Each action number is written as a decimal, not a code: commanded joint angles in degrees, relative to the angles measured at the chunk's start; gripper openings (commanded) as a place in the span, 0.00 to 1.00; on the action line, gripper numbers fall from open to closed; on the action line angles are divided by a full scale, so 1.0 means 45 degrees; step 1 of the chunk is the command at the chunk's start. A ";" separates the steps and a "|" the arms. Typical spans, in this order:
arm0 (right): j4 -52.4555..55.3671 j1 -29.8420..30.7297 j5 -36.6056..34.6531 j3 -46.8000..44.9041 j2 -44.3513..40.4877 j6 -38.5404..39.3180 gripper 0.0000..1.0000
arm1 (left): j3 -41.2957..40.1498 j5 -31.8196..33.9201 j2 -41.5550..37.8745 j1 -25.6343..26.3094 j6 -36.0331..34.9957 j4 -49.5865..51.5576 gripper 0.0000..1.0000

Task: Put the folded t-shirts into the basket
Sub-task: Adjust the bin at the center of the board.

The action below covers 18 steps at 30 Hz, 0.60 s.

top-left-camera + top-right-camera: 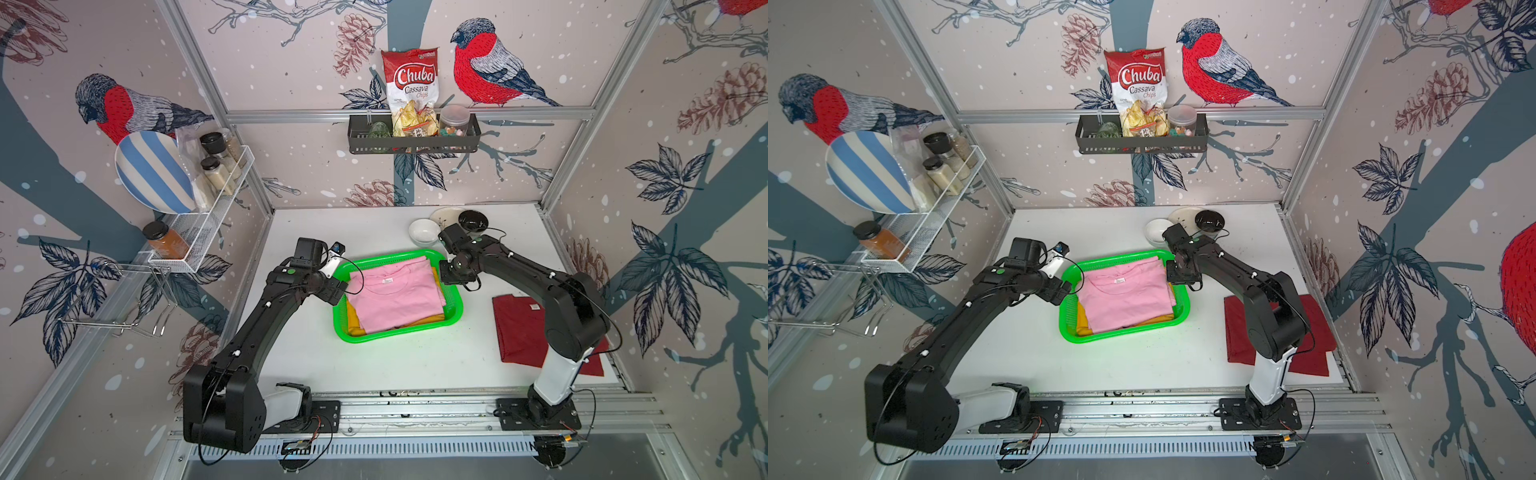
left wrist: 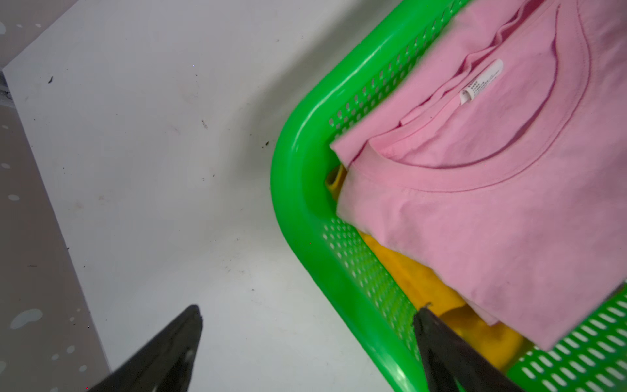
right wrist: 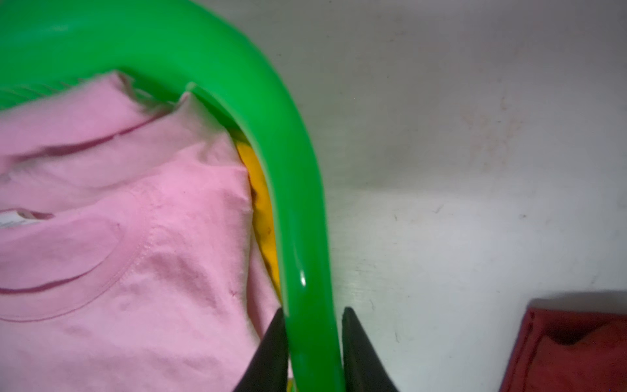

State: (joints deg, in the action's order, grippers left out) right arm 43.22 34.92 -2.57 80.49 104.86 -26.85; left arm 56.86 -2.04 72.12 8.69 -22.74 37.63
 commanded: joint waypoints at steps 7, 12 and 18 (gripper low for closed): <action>-0.0605 0.1229 -0.0387 0.0384 0.0628 -0.2336 0.23 | 0.0024 0.0483 -0.0138 -0.0348 -0.0519 -0.0103 0.96; -0.0559 0.1548 -0.1000 0.0862 0.0757 -0.2581 0.44 | 0.0511 -0.0612 -0.0205 -0.0328 -0.1241 -0.0036 0.96; -0.0253 0.0929 -0.1427 0.0363 -0.1437 -0.2810 0.59 | 0.2031 -0.1937 0.0088 0.0566 -0.2287 0.0806 0.96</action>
State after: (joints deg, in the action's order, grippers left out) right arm 40.86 40.27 -6.07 82.85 102.35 -37.69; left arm 63.48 -6.59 71.59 9.67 -29.91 39.44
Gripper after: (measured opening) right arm 0.573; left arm 0.956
